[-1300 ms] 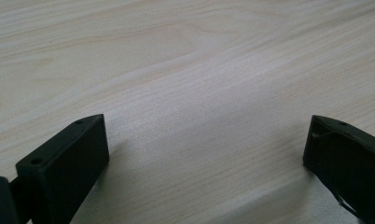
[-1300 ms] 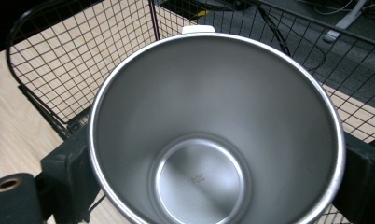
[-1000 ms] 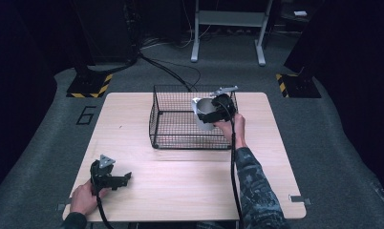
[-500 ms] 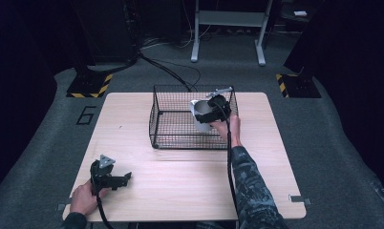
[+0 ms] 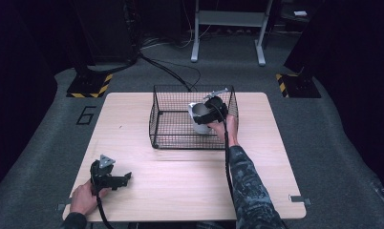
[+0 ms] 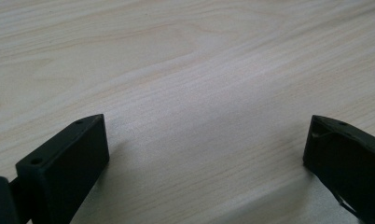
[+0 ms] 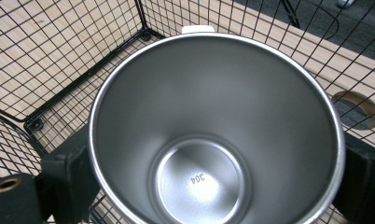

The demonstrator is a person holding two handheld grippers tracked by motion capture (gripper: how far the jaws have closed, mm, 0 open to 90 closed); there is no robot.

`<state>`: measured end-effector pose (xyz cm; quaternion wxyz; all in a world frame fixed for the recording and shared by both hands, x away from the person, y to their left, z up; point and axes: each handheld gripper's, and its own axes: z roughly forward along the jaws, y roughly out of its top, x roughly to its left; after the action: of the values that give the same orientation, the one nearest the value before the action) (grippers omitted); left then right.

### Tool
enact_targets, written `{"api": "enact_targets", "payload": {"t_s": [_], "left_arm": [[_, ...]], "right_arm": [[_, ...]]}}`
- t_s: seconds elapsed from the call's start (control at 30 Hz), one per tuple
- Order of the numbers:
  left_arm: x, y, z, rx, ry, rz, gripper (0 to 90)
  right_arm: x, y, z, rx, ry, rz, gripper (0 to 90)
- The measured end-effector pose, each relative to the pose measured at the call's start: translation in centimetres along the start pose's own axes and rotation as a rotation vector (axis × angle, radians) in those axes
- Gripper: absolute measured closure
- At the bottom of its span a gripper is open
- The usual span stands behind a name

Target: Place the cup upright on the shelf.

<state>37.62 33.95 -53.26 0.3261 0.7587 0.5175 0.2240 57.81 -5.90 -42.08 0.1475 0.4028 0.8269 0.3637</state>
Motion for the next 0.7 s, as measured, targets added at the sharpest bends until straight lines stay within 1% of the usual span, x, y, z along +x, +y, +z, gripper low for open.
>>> {"api": "enact_targets", "payload": {"t_s": [0.07,0.1,0.13,0.2,0.27,0.33,0.37,0.47,0.5,0.7], "left_arm": [[0.0,0.0,0.0,0.000,0.000,0.000,0.2],[0.0,0.0,0.0,0.000,0.000,0.000,0.1],[0.0,0.0,0.0,0.000,0.000,0.000,0.1],[0.0,0.0,0.0,0.000,0.000,0.000,0.2],[0.0,0.0,0.0,0.000,0.000,0.000,0.1],[0.0,0.0,0.0,0.000,0.000,0.000,0.2],[0.0,0.0,0.0,0.000,0.000,0.000,0.1],[0.0,0.0,0.0,0.000,0.000,0.000,0.1],[0.0,0.0,0.0,0.000,0.000,0.000,0.1],[0.0,0.0,0.0,0.000,0.000,0.000,0.1]], "right_arm": [[0.0,0.0,0.1,0.007,0.002,-0.002,7.0],[-0.1,-0.1,0.3,0.021,0.001,-0.011,7.0],[-0.2,-0.1,0.4,0.025,0.003,-0.010,7.0],[-0.1,-0.1,0.5,0.027,0.001,0.000,7.0],[-0.2,0.0,0.6,0.034,0.008,-0.006,7.0],[-0.4,0.1,0.6,0.035,0.004,-0.015,7.0],[-0.4,0.2,0.7,0.042,0.001,0.000,7.0],[-0.6,0.3,1.0,0.053,0.003,0.003,7.0],[-0.5,0.4,1.2,0.066,0.003,0.003,7.0],[-0.5,0.6,1.7,0.097,-0.005,-0.011,7.0]]}}
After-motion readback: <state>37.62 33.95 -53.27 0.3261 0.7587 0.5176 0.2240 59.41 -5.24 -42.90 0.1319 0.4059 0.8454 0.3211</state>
